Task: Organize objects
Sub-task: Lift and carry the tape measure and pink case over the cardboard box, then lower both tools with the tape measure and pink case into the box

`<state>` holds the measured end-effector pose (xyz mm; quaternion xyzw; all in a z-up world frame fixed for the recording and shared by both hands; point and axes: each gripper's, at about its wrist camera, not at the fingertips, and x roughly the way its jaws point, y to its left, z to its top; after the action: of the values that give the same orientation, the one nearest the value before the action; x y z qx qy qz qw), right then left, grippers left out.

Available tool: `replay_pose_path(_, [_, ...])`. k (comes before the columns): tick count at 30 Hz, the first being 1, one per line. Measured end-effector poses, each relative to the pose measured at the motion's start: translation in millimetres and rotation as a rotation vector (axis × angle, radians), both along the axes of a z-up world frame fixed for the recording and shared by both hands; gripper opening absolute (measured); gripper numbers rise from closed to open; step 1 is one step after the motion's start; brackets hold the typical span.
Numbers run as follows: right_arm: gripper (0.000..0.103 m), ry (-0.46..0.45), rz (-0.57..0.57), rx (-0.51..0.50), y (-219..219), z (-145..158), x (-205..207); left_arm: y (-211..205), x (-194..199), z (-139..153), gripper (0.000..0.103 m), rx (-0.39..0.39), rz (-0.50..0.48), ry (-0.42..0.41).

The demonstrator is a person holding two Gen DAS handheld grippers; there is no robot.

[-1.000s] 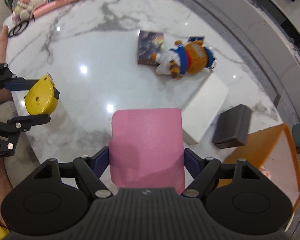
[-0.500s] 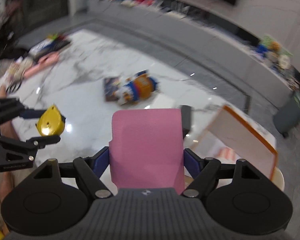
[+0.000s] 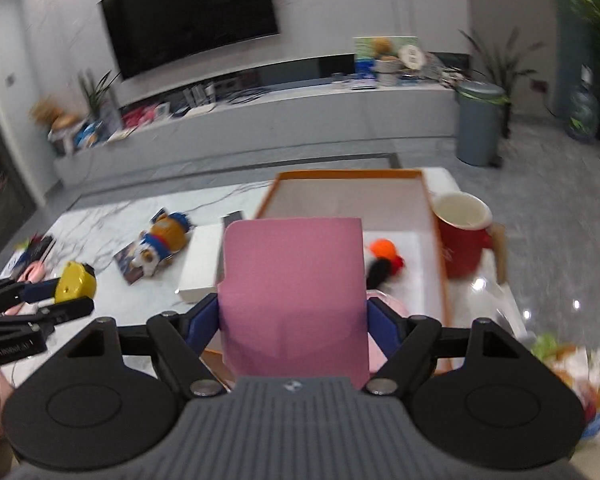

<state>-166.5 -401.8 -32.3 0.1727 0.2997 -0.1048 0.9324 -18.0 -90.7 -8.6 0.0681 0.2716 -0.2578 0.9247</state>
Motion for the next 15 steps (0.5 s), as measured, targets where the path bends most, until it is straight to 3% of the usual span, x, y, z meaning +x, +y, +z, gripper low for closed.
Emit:
replay_pose_path(5, [0.079,-0.011,-0.033,0.01,-14.1,-6.4,-11.0,-44.0,-2.9,4.9,0.059,0.074,-0.095,-0.052])
replay_pose_path(15, [0.079,-0.042,-0.068,0.04,-42.2,-17.0,0.2,-116.6,27.0,-15.6,0.059,0.219,-0.279,-0.059])
